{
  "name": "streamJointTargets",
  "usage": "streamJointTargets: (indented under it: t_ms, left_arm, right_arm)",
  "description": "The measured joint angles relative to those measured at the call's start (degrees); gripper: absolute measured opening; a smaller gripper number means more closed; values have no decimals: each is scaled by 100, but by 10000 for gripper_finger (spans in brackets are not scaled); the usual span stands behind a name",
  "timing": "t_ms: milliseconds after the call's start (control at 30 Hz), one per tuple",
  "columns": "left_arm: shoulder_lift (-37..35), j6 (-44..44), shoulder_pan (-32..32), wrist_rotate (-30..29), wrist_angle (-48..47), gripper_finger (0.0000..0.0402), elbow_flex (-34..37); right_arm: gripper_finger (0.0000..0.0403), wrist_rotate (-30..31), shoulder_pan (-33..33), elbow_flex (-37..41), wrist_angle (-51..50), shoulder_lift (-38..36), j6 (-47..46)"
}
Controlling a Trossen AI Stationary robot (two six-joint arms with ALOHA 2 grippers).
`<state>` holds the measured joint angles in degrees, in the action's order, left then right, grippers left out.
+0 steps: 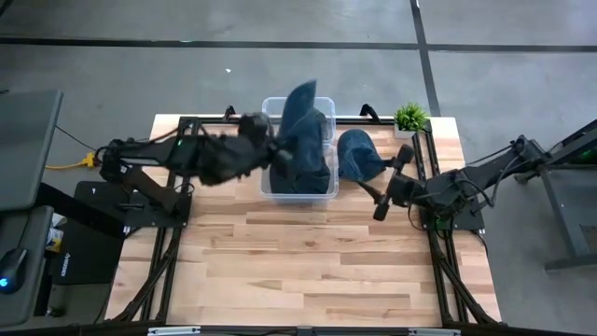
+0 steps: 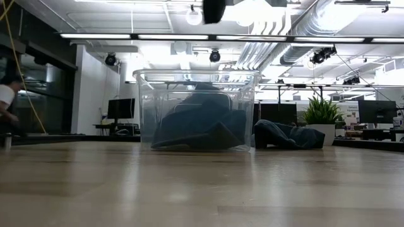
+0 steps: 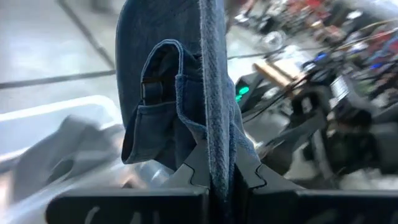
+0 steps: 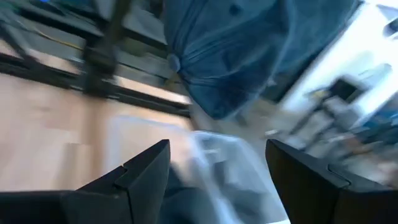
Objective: Pick & Place hat
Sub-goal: Put the bottom dark blue cap into the bottom transparent bin
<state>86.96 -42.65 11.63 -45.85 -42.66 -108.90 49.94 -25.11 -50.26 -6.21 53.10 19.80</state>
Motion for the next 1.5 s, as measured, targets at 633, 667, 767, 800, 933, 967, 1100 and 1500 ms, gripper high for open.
streamJointTargets:
  t_ms: [633,667,767,800,933,967,1100,1500]
  left_arm:
    - [229,645,-1486,2441,2131,10,5]
    - [236,643,-1504,2475,2145,10,7]
    - [271,643,-1516,2501,2266,10,-17]
    - [283,643,-1516,2502,2287,10,-20]
    - [326,641,-1518,2606,2267,10,7]
    - [318,641,-1516,2616,2295,10,5]
    - [299,642,-1516,2628,2326,10,-4]
    - [372,641,-1516,2816,2371,9,-9]
  right_arm:
    - [259,1852,509,0,4653,1760,5044]
    - [259,1853,573,0,4775,1824,5162]
    - [259,1889,723,0,5174,1960,5466]
    - [259,1917,756,0,5284,1978,5525]
    - [259,1840,908,0,5469,1974,5572]
    - [259,1813,951,0,5564,1974,5623]
    - [259,1598,1091,0,5864,1970,5855]
    - [259,1269,1363,-335,6159,1972,5712]
